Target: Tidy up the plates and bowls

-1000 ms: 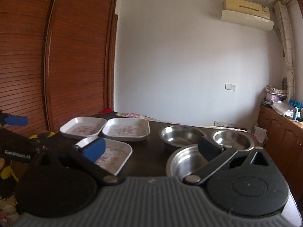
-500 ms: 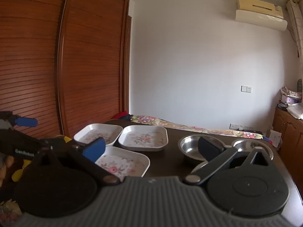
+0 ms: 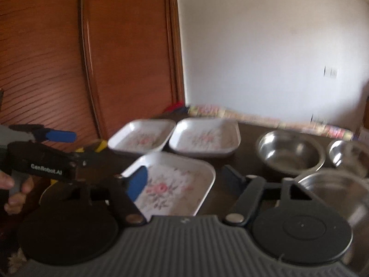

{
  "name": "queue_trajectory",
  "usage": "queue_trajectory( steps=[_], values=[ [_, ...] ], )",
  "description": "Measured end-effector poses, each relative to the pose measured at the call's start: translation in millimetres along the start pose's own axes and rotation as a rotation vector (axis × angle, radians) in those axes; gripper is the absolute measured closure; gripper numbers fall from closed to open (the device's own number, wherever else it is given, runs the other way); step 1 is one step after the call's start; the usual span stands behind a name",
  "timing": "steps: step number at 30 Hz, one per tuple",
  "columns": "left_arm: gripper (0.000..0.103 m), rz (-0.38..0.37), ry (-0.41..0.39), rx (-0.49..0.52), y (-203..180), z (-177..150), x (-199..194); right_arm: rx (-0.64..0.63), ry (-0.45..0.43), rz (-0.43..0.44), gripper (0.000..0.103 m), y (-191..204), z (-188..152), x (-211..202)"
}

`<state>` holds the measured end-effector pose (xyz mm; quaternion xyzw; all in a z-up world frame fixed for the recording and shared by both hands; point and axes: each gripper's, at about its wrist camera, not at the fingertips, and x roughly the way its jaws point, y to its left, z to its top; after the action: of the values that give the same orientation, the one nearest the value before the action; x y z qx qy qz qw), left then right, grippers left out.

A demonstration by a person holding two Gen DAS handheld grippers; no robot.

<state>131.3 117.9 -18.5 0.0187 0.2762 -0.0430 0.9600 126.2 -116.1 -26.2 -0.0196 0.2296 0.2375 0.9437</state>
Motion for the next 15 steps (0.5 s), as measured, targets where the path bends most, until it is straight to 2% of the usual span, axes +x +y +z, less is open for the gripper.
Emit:
queue_trajectory(
  steps=[3,11,13,15],
  values=[
    [0.019,-0.036,0.037,-0.038,6,3,13,0.008,0.055,-0.009,0.046,-1,2,15],
    [0.021,-0.076,0.112,-0.102,15,10,34,0.08,0.147,-0.013,0.046,-4,9,35],
    [0.024,-0.08,0.132,-0.115,18,11,40,0.077,0.172,-0.018,0.046,-3,13,40],
    [0.032,-0.081,0.15,-0.121,18,11,44,0.077,0.203,-0.037,0.046,-4,14,47]
  ],
)
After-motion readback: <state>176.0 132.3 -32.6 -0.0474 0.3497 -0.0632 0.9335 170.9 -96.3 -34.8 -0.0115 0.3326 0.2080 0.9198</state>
